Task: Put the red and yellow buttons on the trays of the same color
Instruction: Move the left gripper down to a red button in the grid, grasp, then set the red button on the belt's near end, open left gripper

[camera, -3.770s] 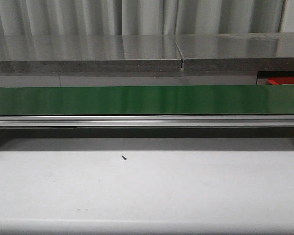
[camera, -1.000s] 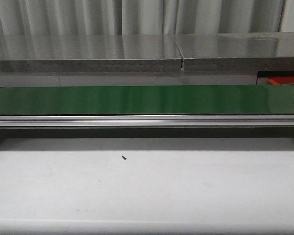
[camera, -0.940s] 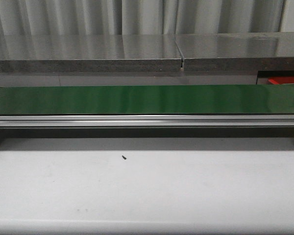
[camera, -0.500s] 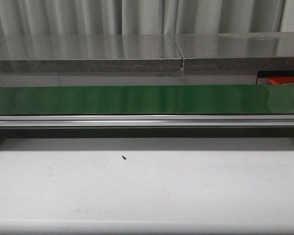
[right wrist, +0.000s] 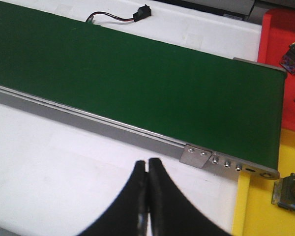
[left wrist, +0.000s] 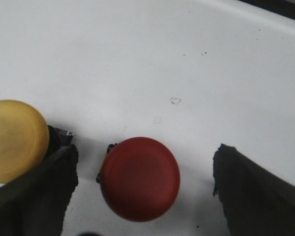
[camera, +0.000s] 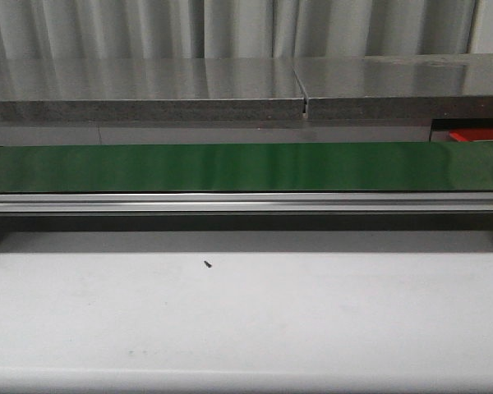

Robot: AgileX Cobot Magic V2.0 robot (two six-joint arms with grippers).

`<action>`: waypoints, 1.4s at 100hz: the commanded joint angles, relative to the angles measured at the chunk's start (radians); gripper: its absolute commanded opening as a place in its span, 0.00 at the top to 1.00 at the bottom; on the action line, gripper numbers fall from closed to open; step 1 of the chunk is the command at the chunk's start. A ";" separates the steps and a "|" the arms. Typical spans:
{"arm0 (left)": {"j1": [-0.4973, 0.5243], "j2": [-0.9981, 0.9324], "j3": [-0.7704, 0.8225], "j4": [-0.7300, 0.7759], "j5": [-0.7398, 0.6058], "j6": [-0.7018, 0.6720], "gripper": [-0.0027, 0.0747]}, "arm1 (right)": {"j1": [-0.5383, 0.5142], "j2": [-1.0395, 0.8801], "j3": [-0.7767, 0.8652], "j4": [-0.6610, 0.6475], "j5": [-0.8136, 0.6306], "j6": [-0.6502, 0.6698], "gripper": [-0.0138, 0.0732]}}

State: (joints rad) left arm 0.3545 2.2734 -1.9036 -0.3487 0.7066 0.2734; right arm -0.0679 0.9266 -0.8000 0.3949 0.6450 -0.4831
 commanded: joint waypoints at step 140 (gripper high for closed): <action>-0.077 -0.565 0.232 -0.095 0.014 -0.014 0.90 | 0.003 -0.012 -0.029 0.013 -0.048 -0.010 0.92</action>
State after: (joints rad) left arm 0.3049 1.8360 -1.7343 -0.4052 0.8081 0.2669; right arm -0.0679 0.9266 -0.8000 0.3949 0.6450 -0.4831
